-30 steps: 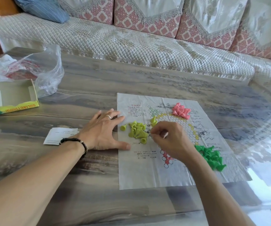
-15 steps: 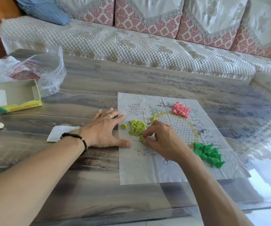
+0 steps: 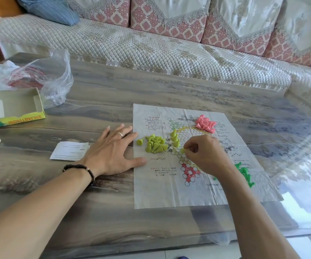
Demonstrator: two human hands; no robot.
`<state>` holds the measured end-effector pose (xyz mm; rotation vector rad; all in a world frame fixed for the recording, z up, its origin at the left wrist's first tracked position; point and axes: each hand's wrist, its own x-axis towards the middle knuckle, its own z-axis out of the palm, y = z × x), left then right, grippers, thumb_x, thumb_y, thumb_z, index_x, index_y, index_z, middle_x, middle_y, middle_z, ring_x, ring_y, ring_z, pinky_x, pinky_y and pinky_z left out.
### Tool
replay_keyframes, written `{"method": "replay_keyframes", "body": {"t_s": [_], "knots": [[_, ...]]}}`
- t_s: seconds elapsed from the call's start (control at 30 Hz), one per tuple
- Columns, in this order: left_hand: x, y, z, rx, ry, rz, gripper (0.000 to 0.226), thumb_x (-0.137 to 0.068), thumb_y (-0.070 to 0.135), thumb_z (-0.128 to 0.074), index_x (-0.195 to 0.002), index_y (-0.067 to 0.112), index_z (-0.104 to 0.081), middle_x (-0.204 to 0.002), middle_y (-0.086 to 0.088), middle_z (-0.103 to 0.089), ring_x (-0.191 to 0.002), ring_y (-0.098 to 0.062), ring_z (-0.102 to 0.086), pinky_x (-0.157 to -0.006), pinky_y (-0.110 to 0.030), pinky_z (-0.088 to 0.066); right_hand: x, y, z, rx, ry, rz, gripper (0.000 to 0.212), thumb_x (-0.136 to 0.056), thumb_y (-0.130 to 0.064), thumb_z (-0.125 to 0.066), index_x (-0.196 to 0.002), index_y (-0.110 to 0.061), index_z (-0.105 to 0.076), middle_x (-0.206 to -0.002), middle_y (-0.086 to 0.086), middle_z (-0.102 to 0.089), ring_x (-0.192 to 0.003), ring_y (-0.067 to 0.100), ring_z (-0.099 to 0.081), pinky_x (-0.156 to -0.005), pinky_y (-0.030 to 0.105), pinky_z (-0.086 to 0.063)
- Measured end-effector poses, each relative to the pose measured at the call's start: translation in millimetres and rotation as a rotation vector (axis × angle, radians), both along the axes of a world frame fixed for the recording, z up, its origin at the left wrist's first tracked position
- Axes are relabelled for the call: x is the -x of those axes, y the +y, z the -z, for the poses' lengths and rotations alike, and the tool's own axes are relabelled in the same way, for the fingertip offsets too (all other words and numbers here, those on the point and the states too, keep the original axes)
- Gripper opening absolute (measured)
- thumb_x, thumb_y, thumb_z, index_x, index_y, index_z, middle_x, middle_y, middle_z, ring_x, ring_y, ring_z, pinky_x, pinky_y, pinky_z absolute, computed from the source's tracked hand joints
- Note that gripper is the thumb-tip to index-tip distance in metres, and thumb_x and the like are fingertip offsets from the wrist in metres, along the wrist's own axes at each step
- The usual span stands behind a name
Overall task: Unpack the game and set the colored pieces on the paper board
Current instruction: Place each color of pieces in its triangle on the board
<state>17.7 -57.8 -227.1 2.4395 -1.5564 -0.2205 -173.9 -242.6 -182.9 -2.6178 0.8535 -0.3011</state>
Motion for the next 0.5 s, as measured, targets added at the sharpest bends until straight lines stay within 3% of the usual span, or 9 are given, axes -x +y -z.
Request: {"method": "replay_keyframes", "body": {"t_s": [0.27,0.5], "knots": [[0,1,0,0.018,-0.002,-0.010,0.112,-0.058,0.092,-0.021,-0.151,0.030,-0.019,-0.161,0.007,-0.008,-0.147,-0.007,0.004,-0.120,-0.038,0.004,-10,2,6,-0.024,0.013,0.012,0.003,-0.084,-0.017,-0.067,-0.085,-0.016,-0.070,-0.073,-0.005,-0.064,-0.062,0.003,-0.053,-0.053,0.014,-0.037],[0,1,-1,0.025,0.003,-0.007,0.116,-0.056,0.093,-0.024,-0.151,0.028,-0.021,-0.161,0.006,-0.009,-0.147,-0.008,0.003,-0.120,-0.038,0.004,-12,2,12,0.018,-0.015,0.020,0.013,-0.083,-0.025,-0.071,-0.088,-0.014,-0.069,-0.072,-0.006,-0.063,-0.061,0.002,-0.052,-0.053,0.015,-0.036]]}}
